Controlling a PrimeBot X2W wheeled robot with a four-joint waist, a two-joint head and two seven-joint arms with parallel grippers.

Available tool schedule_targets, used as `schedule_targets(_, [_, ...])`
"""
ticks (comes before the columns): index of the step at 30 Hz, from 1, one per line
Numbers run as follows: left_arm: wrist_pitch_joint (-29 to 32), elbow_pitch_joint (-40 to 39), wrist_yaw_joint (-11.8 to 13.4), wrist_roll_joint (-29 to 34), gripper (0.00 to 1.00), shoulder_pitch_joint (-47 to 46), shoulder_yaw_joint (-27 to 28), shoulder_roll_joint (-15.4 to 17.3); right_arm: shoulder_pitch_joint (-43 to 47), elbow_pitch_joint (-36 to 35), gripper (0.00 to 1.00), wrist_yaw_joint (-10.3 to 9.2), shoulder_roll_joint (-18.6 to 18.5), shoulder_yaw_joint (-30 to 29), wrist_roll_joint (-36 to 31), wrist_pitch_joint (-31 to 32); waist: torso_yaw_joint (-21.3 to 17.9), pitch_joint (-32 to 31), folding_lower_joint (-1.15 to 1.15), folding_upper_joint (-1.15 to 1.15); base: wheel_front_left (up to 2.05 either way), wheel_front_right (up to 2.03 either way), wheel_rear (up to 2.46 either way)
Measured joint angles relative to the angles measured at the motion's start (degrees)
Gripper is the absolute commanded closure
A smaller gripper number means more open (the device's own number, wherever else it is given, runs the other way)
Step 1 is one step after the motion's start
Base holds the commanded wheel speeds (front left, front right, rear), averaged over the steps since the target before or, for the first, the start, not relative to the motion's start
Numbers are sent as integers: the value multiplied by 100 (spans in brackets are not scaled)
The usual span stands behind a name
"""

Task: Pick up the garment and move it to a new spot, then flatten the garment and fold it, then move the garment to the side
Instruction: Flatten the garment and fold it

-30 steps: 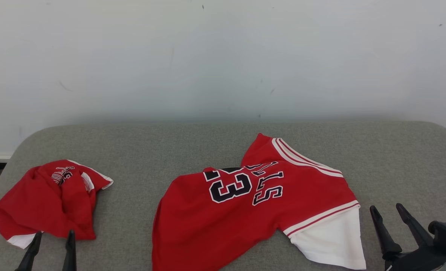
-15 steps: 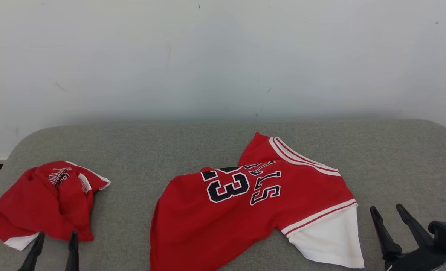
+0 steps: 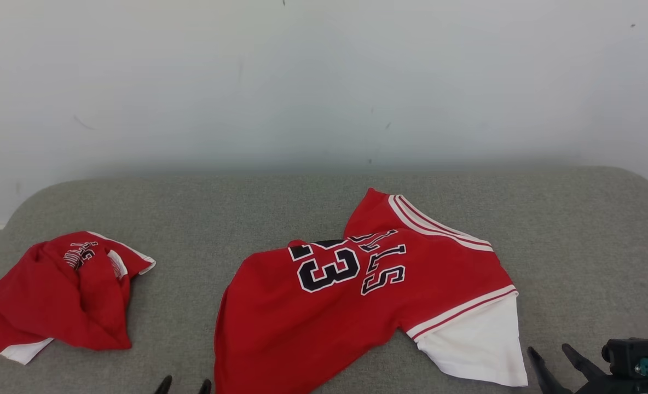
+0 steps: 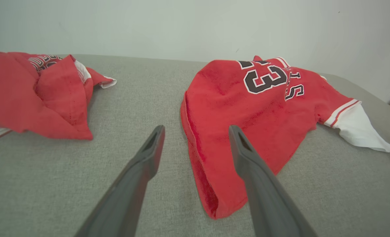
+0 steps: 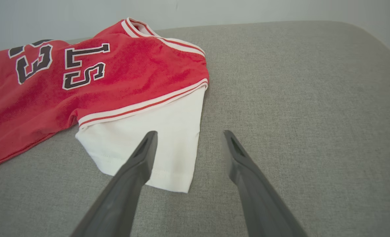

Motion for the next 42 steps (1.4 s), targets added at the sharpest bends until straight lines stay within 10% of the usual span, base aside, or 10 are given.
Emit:
schedule_targets(29, [-288,2726,-130,-1449,0,-1180,-1684,-43,-925,2154,0,-1,502,632,47,-321,-37,237,1,0,0,0,0])
schedule_targets(33, [-263,2867,-129,-1551,70,-1257,-1815,-45,-1048,2386,0,0,527,715,20,-381,-32,242,0,0,0,0,0])
schedule_targets(34, [-263,2903,-129,-1573,100,-1283,-1857,-44,-1091,2466,51,0,528,737,-18,-408,-28,245,0,0,0,0,0])
schedule_targets(35, [-263,2944,-129,-1601,100,-1305,-1905,-45,-1133,2552,100,0,531,777,-56,-423,-23,247,0,0,0,0,0])
schedule_targets(42, [-392,3081,-142,-1742,100,-1454,-2101,-9,-1333,2759,100,-2,609,951,63,-623,23,247,0,0,0,0,0])
